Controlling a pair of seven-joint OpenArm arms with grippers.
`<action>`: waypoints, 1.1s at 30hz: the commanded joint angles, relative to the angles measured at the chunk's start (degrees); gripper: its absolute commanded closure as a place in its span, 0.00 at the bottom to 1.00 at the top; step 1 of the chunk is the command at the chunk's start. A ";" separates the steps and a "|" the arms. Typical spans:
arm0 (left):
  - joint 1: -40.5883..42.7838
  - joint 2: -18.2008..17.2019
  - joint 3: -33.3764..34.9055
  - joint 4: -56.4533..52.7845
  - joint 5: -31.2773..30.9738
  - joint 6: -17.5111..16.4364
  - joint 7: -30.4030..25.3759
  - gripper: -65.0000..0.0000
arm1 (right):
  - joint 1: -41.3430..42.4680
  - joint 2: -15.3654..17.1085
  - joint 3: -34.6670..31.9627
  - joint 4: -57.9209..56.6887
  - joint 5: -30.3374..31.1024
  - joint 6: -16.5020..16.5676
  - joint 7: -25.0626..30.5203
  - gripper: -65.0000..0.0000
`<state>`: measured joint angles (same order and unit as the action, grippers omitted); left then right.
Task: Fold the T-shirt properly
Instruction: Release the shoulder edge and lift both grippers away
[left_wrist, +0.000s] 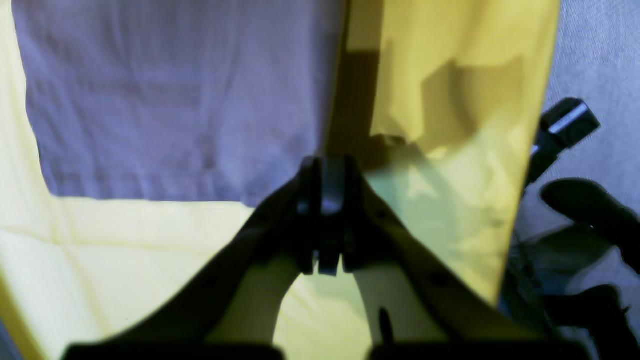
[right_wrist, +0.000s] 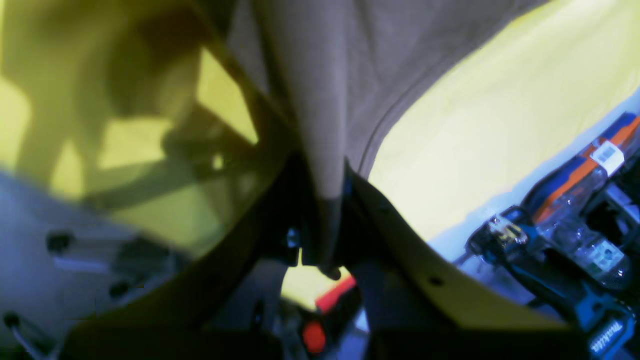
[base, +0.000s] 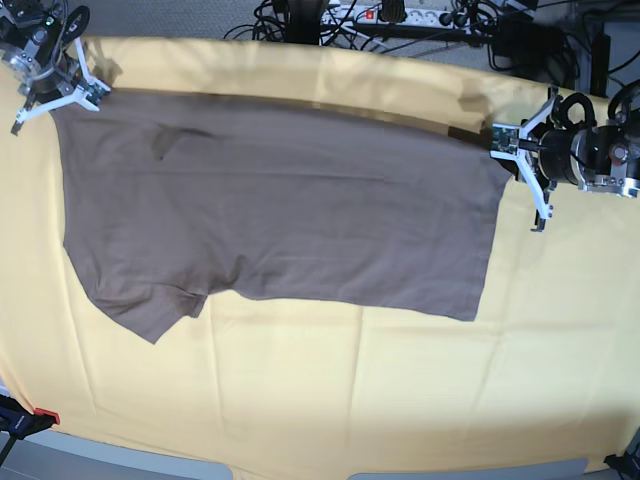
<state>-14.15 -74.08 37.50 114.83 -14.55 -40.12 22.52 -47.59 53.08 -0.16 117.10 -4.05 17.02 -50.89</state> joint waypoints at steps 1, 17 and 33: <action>-0.90 -1.92 -0.76 0.57 -1.20 0.12 0.04 1.00 | -0.87 1.92 0.59 0.96 -0.37 -0.46 -2.05 1.00; -0.61 -2.47 -0.76 1.84 -28.02 0.12 14.88 1.00 | -8.13 3.78 0.59 1.46 -0.22 -0.28 -3.78 1.00; -0.81 -2.51 -0.76 2.45 -30.14 0.12 19.98 0.53 | -8.00 3.78 0.59 5.84 -0.33 -11.17 -3.23 0.35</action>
<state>-14.15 -75.24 37.50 116.60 -44.12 -39.92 43.24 -55.40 55.88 -0.14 122.23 -3.75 6.33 -53.78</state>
